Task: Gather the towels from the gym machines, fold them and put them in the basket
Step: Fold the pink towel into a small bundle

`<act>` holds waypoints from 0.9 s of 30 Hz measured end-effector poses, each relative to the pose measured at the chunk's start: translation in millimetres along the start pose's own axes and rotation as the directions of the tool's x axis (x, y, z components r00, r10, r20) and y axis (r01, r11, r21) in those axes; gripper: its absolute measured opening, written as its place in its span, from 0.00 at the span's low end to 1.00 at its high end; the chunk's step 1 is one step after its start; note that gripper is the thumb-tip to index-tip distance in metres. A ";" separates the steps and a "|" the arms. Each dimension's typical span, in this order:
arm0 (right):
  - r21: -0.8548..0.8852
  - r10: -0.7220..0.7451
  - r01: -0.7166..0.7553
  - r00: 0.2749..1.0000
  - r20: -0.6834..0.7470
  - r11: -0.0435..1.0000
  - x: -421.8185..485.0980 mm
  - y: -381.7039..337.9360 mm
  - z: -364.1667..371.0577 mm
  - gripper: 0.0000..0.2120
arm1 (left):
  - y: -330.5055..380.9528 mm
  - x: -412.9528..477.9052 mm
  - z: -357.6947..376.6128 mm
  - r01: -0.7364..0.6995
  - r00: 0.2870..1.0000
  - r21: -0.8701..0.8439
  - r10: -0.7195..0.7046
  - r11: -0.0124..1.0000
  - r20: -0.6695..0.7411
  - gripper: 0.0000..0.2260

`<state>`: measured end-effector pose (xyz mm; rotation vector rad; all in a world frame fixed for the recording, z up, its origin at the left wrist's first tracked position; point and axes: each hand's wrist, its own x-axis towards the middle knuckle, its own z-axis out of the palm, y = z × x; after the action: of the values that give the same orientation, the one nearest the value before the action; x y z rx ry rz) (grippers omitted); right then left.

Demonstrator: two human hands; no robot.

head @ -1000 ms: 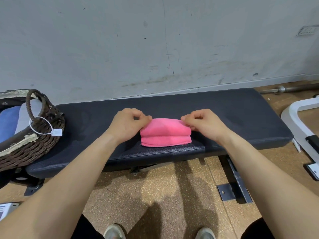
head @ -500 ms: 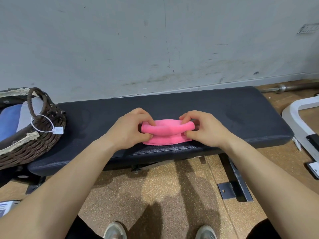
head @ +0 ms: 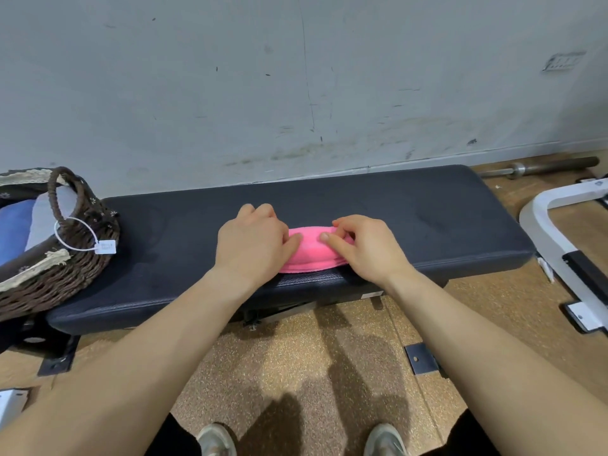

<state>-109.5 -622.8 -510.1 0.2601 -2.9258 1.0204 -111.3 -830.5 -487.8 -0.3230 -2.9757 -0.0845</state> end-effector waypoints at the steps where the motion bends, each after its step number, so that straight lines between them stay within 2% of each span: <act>1: -0.024 0.009 -0.010 1.000 -0.020 1.000 0.0 -2.6 1.9 0.19 | 7.7 0.8 1.3 0.009 0.999 0.070 -0.006 0.997 -0.049 0.21; 3: -0.082 0.021 -0.025 0.999 -0.049 0.996 -1.4 -9.8 4.6 0.23 | 20.8 1.5 3.5 0.032 0.990 0.163 -0.009 0.986 -0.140 0.18; 5: -0.204 0.019 -0.032 0.998 -0.066 0.978 -3.2 -15.9 5.0 0.25 | 27.9 5.4 7.5 0.049 0.981 0.179 -0.014 0.983 -0.191 0.11; 8: -0.401 -0.043 0.021 0.998 -0.046 0.916 -3.3 -15.6 0.3 0.21 | 32.2 13.4 9.6 -0.045 0.984 0.115 0.064 0.992 -0.169 0.02; 11: -0.399 -0.038 0.043 0.999 0.022 0.916 -2.3 -13.0 -3.5 0.14 | 32.2 21.3 16.8 -0.194 0.979 -0.138 0.182 0.971 -0.096 0.11; 13: -0.356 -0.041 0.056 0.998 0.050 0.933 -0.5 -12.6 -3.6 0.12 | 31.8 17.9 20.8 -0.174 0.980 -0.271 0.193 0.947 0.046 0.14; 15: -0.249 -0.026 0.047 0.996 0.090 0.967 2.1 -17.2 -4.6 0.25 | 28.5 16.0 27.4 -0.143 0.977 -0.237 0.175 0.961 0.119 0.16; 17: -0.119 0.000 0.011 0.995 0.098 0.993 5.3 -27.5 -2.2 0.32 | 26.3 15.1 33.7 -0.149 0.980 -0.215 0.172 0.965 0.095 0.16; 20: -0.089 0.005 0.006 0.992 0.125 0.996 10.7 -35.7 8.0 0.28 | 23.5 17.2 43.0 -0.183 0.982 -0.201 0.190 0.962 0.017 0.12; 23: -0.229 -0.028 0.075 0.979 0.200 0.970 14.2 -18.3 17.4 0.24 | 20.1 15.3 45.6 -0.183 0.982 -0.235 0.188 0.955 -0.001 0.15; 27: -0.308 -0.060 0.135 0.969 0.241 0.942 10.2 10.3 24.1 0.29 | 8.6 10.9 48.3 -0.147 0.981 -0.249 0.174 0.957 0.090 0.23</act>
<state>-120.6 -631.3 -534.4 0.5363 -3.1809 0.5139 -126.7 -816.4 -533.5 -0.6171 -3.0368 -0.4255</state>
